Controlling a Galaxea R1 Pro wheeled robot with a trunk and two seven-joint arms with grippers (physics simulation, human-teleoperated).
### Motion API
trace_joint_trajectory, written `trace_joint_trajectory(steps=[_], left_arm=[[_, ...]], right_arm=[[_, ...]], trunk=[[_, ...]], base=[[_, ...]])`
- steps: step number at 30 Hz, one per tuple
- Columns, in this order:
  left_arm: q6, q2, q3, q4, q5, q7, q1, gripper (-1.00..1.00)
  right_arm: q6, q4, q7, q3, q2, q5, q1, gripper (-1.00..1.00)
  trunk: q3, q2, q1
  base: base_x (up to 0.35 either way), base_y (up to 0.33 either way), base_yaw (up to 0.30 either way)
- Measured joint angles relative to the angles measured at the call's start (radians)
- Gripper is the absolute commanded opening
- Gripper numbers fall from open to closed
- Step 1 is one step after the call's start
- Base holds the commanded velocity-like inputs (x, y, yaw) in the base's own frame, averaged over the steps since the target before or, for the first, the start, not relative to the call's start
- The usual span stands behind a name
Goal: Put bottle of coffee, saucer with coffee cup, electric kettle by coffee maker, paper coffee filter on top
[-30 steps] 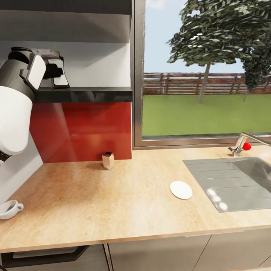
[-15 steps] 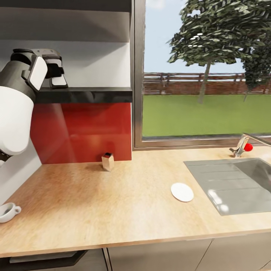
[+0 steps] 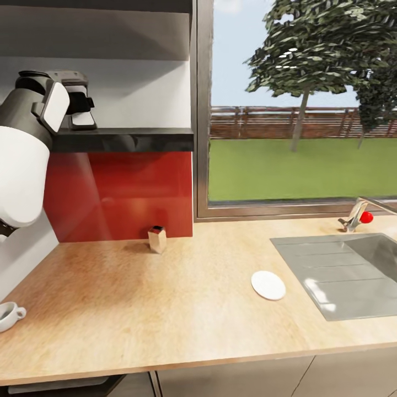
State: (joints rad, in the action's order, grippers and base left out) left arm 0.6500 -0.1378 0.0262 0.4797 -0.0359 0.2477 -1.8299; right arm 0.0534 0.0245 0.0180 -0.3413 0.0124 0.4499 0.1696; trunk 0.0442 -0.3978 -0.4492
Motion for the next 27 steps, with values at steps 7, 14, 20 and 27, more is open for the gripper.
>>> trace_joint_trajectory(steps=[7,14,20,27], left_arm=[[0.0,0.002,0.002,-0.002,0.0,0.0,0.0,1.0],[0.0,-0.002,0.003,-0.005,0.001,0.0,0.001,1.0],[0.0,-0.008,0.003,-0.007,0.002,0.0,0.001,1.0],[-0.001,-0.007,0.002,-0.007,0.001,0.0,0.001,1.0]], right_arm=[[0.0,0.0,0.0,0.0,0.0,0.0,0.0,1.0],[0.0,0.0,0.0,0.0,0.0,-0.001,-0.001,1.0],[0.0,0.0,0.0,0.0,0.0,-0.001,-0.001,1.0],[0.0,0.0,0.0,0.0,0.0,-0.001,-0.001,1.0]], trunk=[[0.0,0.0,0.0],[0.0,0.0,0.0],[0.0,0.0,0.0],[0.0,0.0,0.0]], base=[[0.025,-0.006,0.0],[0.026,-0.036,0.0],[0.108,-0.002,0.0],[0.032,0.0,0.0]])
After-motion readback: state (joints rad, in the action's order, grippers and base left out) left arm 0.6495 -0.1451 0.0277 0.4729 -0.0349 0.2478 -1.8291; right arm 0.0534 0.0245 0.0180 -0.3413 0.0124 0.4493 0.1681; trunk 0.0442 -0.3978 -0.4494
